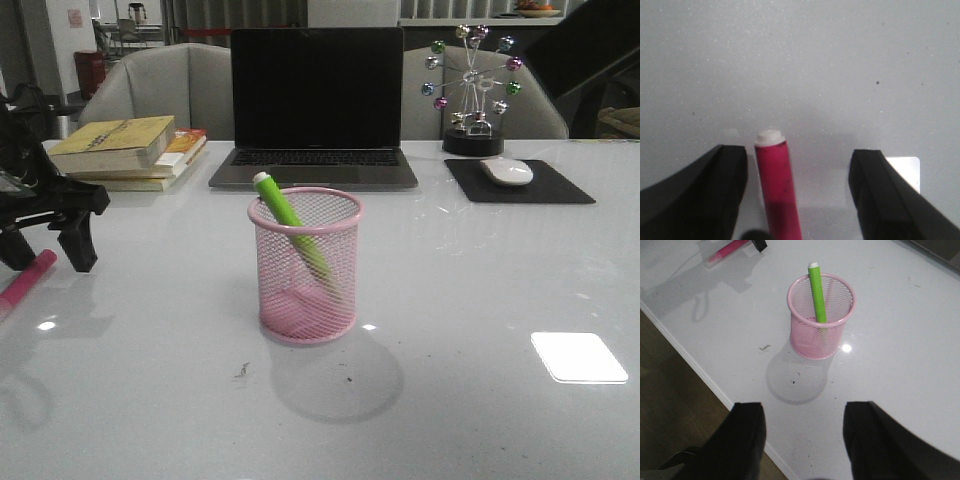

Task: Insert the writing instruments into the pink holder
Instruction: 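Grasp the pink marker upright with the left gripper, then lift the pink marker and carry it over the pink holder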

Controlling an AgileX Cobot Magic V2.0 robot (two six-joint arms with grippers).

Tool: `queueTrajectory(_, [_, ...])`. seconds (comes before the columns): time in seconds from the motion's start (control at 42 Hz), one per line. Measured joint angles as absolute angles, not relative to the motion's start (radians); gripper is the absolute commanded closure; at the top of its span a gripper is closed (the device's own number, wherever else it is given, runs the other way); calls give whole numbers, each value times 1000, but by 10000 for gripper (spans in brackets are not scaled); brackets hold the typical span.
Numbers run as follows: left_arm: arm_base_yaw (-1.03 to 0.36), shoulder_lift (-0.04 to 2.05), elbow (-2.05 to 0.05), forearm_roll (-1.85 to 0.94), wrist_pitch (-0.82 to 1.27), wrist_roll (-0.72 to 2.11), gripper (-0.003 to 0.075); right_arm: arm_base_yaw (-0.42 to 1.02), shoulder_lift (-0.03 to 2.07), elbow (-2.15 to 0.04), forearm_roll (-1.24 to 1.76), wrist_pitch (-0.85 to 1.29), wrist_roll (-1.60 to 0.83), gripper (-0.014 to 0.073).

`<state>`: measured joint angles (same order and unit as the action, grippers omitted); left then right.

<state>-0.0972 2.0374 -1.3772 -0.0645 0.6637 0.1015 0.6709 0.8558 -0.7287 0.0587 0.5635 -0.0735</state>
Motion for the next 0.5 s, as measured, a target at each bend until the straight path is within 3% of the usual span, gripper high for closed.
queueTrajectory(0.357, [-95,2041,-1385,-20,692,82,631,671,856,-729,59,564,-74,125])
queueTrajectory(0.5, [-95,2039,-1385,-11,698,80,628,671,856,-729,59,564,-74,125])
